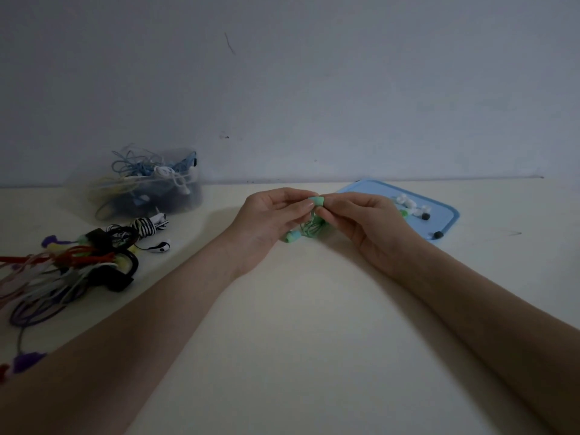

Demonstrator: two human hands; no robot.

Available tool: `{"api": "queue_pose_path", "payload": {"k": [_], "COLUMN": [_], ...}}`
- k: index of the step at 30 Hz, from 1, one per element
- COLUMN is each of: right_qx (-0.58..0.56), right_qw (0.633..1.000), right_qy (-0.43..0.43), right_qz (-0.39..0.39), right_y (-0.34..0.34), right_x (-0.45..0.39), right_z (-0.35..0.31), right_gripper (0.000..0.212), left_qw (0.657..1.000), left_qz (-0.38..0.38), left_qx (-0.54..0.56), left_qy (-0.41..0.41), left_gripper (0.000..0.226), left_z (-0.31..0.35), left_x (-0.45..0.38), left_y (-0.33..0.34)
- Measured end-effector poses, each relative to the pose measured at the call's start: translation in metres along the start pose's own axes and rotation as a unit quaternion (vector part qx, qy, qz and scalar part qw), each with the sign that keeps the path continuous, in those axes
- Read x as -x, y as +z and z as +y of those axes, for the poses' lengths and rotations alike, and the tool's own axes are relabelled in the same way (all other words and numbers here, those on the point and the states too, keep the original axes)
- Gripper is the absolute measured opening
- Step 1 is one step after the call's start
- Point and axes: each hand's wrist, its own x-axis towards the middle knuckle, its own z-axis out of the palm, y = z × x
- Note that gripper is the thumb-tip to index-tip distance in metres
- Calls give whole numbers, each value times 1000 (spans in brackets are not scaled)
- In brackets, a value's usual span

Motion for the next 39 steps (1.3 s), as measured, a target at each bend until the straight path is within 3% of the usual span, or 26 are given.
{"api": "queue_pose_path", "payload": {"k": [11,22,31,39], "right_qx": [-9,-7,-2,26], "right_qw": [1000,1000,1000,999], "right_qy": [-16,-2,-10,-19], "right_qz": [20,12,-9,-3], "right_y": [2,1,0,0], "right_x": [-1,-3,-3,-5], "right_z": [1,3,3,3], "right_gripper": [7,8,7,13], "left_qw": [999,999,999,995], "left_qz": [21,16,0,35], "left_qx": [-22,-50,-43,-93], "left_qy": [-14,-5,7,25], "left_gripper": [10,22,15,14], "left_z": [3,4,3,1], "left_x": [1,4,4,4], "left_y": [5,3,5,5]}}
